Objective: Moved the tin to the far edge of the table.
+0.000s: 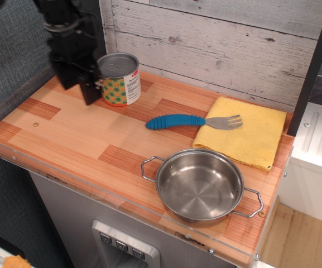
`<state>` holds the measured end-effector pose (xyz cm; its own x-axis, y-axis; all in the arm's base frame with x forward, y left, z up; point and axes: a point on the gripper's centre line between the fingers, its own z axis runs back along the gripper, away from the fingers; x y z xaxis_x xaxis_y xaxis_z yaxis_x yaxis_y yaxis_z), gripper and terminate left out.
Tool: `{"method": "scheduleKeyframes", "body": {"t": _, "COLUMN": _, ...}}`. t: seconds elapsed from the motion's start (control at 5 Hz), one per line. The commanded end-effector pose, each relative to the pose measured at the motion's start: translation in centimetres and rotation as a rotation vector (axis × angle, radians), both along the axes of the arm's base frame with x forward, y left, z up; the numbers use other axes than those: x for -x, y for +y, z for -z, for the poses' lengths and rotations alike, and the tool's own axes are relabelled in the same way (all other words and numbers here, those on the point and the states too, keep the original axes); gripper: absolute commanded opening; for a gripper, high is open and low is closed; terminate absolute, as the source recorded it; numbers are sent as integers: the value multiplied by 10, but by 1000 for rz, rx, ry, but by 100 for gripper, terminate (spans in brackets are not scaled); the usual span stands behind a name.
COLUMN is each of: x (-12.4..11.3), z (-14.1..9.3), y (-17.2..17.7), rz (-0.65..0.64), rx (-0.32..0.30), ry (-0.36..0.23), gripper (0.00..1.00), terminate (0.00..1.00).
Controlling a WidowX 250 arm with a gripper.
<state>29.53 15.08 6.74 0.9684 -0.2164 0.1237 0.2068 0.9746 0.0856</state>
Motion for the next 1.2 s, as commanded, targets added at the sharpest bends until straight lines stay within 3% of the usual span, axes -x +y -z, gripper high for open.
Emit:
{"method": "scheduleKeyframes", "body": {"t": 0.0, "x": 28, "z": -41, "y": 8, "rz": -130, "rx": -15, "ry": -22, "gripper": 100, "terminate": 0}}
{"method": "scheduleKeyframes", "body": {"t": 0.4, "x": 60, "z": -54, "y": -2, "rz": -194, "rx": 56, "ry": -42, "gripper": 100, "terminate": 0}}
{"method": "scheduleKeyframes", "body": {"t": 1.0, "x": 90, "z": -61, "y": -66, "rz": -127, "rx": 143, "ry": -50, "gripper": 100, "terminate": 0}}
